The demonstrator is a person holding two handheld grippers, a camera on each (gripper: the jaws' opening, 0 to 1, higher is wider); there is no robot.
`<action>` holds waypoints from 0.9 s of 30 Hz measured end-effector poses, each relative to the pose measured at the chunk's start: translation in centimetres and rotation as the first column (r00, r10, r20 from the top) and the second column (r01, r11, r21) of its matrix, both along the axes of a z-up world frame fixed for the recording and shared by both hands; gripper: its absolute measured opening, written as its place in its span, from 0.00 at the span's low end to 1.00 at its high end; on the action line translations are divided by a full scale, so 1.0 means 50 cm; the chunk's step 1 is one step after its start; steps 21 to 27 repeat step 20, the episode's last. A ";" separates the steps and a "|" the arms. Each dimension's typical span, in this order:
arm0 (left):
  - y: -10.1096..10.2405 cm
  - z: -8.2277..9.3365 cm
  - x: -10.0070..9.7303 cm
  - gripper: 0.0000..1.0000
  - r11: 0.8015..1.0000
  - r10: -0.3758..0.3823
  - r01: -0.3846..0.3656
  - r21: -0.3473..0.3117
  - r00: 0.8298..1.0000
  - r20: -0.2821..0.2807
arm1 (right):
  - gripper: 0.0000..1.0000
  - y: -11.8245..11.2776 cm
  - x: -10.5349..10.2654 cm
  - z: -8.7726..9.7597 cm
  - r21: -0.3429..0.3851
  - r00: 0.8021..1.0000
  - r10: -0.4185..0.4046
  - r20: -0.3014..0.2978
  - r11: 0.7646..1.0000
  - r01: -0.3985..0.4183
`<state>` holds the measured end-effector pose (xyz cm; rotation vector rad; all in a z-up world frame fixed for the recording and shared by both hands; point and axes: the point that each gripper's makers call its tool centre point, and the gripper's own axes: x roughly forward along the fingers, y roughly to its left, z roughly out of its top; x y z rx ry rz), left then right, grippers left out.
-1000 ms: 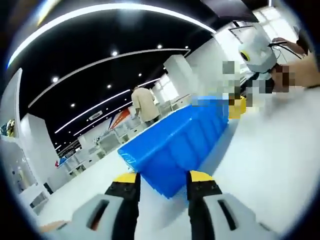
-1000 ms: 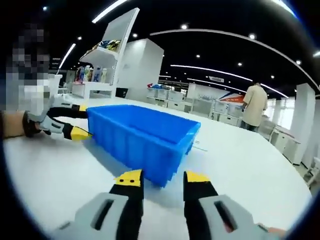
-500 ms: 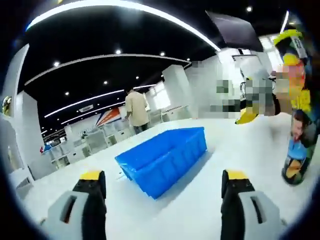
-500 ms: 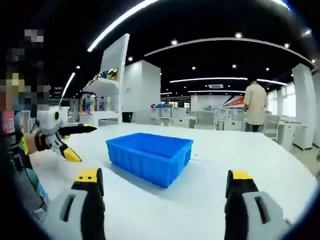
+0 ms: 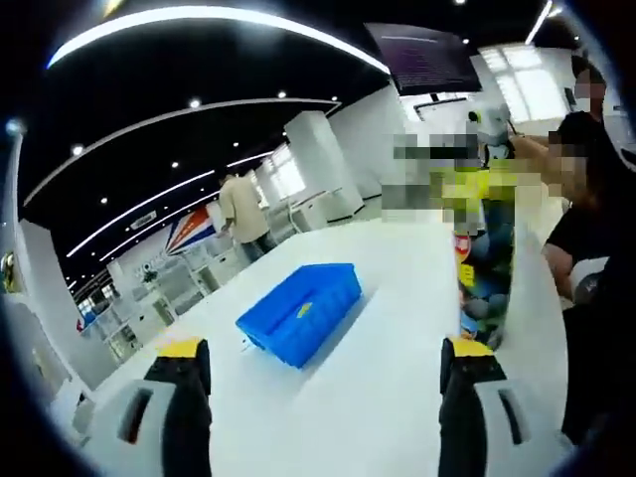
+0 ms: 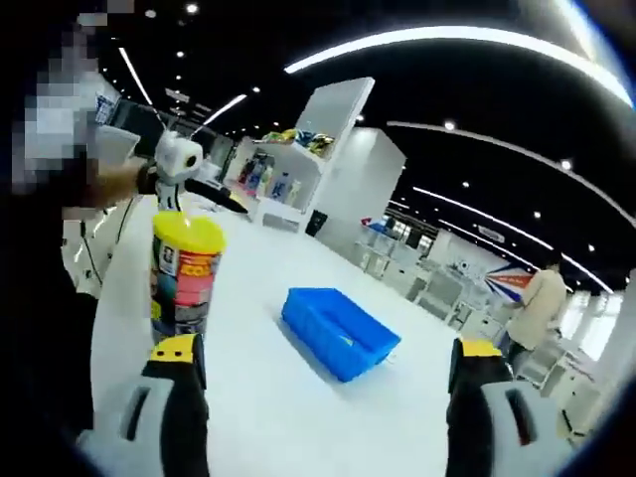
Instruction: Open the lid of the chip container on the table, take out the chips, place them into the box in front of the container, and close the lid
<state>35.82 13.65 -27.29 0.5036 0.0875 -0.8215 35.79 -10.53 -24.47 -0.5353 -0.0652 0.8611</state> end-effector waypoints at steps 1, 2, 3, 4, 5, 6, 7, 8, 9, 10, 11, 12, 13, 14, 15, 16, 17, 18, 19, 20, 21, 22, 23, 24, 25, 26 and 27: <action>-0.002 0.005 -0.014 0.95 1.000 -0.006 0.006 0.002 1.000 0.002 | 0.97 0.004 -0.016 0.005 -0.011 1.000 0.010 0.005 1.000 -0.010; -0.005 0.011 -0.033 0.95 1.000 -0.013 0.013 0.004 1.000 -0.001 | 0.97 0.008 -0.033 0.020 -0.020 0.999 0.018 0.043 1.000 -0.017; -0.008 0.013 -0.045 0.95 1.000 -0.017 0.017 0.009 1.000 -0.008 | 0.97 0.011 -0.043 0.028 -0.018 0.998 0.023 0.060 1.000 -0.022; -0.009 0.013 -0.064 0.95 1.000 -0.019 0.020 0.018 1.000 -0.025 | 0.97 0.012 -0.060 0.030 -0.025 0.999 0.023 0.048 0.999 -0.022; -0.012 0.011 -0.074 0.95 0.999 -0.022 0.023 0.023 0.999 -0.035 | 0.97 0.013 -0.070 0.029 -0.037 0.999 0.028 0.039 0.999 -0.027; -0.012 0.009 -0.085 0.95 0.999 -0.024 0.025 0.032 0.999 -0.045 | 0.97 0.013 -0.086 0.030 -0.051 0.999 0.036 0.036 0.998 -0.034; -0.012 0.005 -0.098 0.95 0.999 -0.022 0.024 0.049 0.998 -0.054 | 0.97 0.013 -0.094 0.031 -0.057 0.998 0.039 0.040 0.998 -0.036; -0.012 0.003 -0.106 0.95 0.998 -0.022 0.025 0.059 0.998 -0.056 | 0.97 0.012 -0.106 0.033 -0.065 0.998 0.042 0.043 0.997 -0.039; -0.013 0.001 -0.118 0.95 0.997 -0.026 0.030 0.067 0.998 -0.057 | 0.97 0.011 -0.112 0.033 -0.068 0.998 0.044 0.043 0.997 -0.041; -0.015 0.000 -0.125 0.95 0.997 -0.030 0.034 0.070 0.998 -0.062 | 0.97 0.010 -0.118 0.032 -0.072 0.998 0.045 0.041 0.997 -0.042; -0.019 -0.002 -0.139 0.95 0.997 -0.043 0.049 0.065 0.996 -0.083 | 0.97 0.005 -0.125 0.030 -0.077 0.998 0.044 0.035 0.996 -0.042; -0.023 -0.003 -0.150 0.95 0.997 -0.053 0.058 0.058 0.994 -0.097 | 0.97 0.001 -0.133 0.024 -0.089 0.999 0.041 0.022 0.995 -0.039; -0.026 -0.002 -0.157 0.95 0.997 -0.060 0.066 0.050 0.993 -0.106 | 0.97 -0.003 -0.139 0.020 -0.097 0.999 0.038 0.013 0.995 -0.036; -0.028 0.000 -0.164 0.95 0.996 -0.065 0.070 0.046 0.992 -0.107 | 0.97 -0.007 -0.146 0.016 -0.106 0.999 0.035 0.011 0.994 -0.033; -0.029 0.002 -0.168 0.95 0.996 -0.067 0.072 0.045 0.992 -0.105 | 0.97 -0.009 -0.149 0.015 -0.108 0.999 0.034 0.013 0.994 -0.032; -0.031 0.003 -0.169 0.95 0.996 -0.068 0.073 0.046 0.993 -0.099 | 0.97 -0.011 -0.156 0.013 -0.111 0.999 0.034 0.014 0.993 -0.032; -0.031 0.004 -0.170 0.95 0.996 -0.065 0.070 0.056 0.994 -0.085 | 0.97 -0.012 -0.159 0.013 -0.111 0.999 0.034 0.011 0.993 -0.032; -0.031 0.005 -0.169 0.95 0.996 -0.061 0.066 0.063 0.995 -0.078 | 0.97 -0.012 -0.162 0.012 -0.110 0.999 0.033 0.010 0.993 -0.032; -0.030 0.005 -0.168 0.95 0.996 -0.057 0.062 0.069 0.996 -0.072 | 0.97 -0.012 -0.164 0.012 -0.106 1.000 0.029 0.008 0.994 -0.028; -0.031 0.004 -0.167 0.95 0.995 -0.056 0.061 0.073 0.996 -0.070 | 0.97 -0.012 -0.166 0.011 -0.106 1.000 0.027 0.005 0.994 -0.027; -0.031 0.004 -0.167 0.95 0.995 -0.056 0.061 0.073 0.996 -0.070 | 0.97 -0.012 -0.166 0.011 -0.106 1.000 0.027 0.005 0.994 -0.027; -0.031 0.004 -0.167 0.95 0.995 -0.056 0.061 0.073 0.996 -0.070 | 0.97 -0.012 -0.166 0.011 -0.106 1.000 0.027 0.005 0.994 -0.027; -0.031 0.004 -0.167 0.95 0.995 -0.056 0.061 0.073 0.996 -0.070 | 0.97 -0.012 -0.166 0.011 -0.106 1.000 0.027 0.005 0.994 -0.027; -0.031 0.004 -0.167 0.95 0.995 -0.056 0.061 0.073 0.996 -0.070 | 0.97 -0.012 -0.166 0.011 -0.106 1.000 0.027 0.005 0.994 -0.027; -0.031 0.004 -0.167 0.95 0.995 -0.056 0.061 0.073 0.996 -0.070 | 0.97 -0.012 -0.166 0.011 -0.106 1.000 0.027 0.005 0.994 -0.027; -0.031 0.004 -0.167 0.95 0.995 -0.056 0.061 0.073 0.996 -0.070 | 0.97 -0.012 -0.166 0.011 -0.106 1.000 0.027 0.005 0.994 -0.027; -0.031 0.004 -0.167 0.95 0.995 -0.056 0.061 0.073 0.996 -0.070 | 0.97 -0.012 -0.166 0.011 -0.106 1.000 0.027 0.005 0.994 -0.027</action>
